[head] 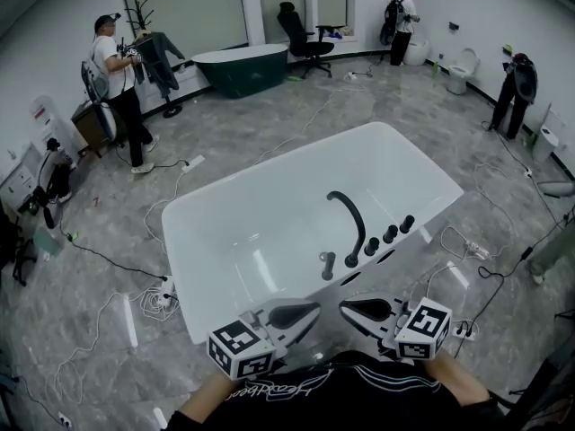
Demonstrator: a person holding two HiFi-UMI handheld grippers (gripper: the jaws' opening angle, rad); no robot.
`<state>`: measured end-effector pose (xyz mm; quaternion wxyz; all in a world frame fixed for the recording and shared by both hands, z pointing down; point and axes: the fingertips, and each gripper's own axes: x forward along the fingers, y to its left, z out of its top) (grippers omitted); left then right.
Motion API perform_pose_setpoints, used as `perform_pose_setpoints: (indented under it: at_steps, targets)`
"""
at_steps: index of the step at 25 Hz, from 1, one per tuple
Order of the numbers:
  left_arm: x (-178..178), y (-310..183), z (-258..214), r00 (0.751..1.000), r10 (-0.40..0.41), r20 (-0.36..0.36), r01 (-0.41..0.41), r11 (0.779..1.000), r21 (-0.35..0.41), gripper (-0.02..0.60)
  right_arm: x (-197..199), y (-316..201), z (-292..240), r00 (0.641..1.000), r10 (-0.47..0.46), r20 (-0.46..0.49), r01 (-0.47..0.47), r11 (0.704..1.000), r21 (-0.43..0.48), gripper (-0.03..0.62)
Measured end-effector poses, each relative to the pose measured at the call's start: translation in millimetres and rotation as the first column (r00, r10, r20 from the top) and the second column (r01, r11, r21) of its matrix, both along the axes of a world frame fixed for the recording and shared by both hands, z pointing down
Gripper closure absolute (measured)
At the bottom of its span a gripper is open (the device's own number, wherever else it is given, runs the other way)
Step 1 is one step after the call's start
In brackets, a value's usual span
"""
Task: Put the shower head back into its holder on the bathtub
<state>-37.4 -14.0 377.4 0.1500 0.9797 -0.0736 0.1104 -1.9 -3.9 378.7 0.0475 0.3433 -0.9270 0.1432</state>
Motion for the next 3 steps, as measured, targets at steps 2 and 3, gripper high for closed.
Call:
perform_pose_setpoints:
  at_steps: [2, 3]
  targets:
    - [-0.7, -0.6, 2.4, 1.0, 0.005, 0.003, -0.005, 1.0, -0.004, 0.577, -0.6, -1.7, 2.0, 1.0, 0.004, 0.0, -0.004, 1.0, -0.005, 0.58]
    - [-1.0, -0.9, 3.5, 1.0, 0.007, 0.005, -0.007, 1.0, -0.006, 0.577, -0.9, -2.7, 2.9, 1.0, 0.006, 0.0, -0.006, 1.0, -0.008, 0.58]
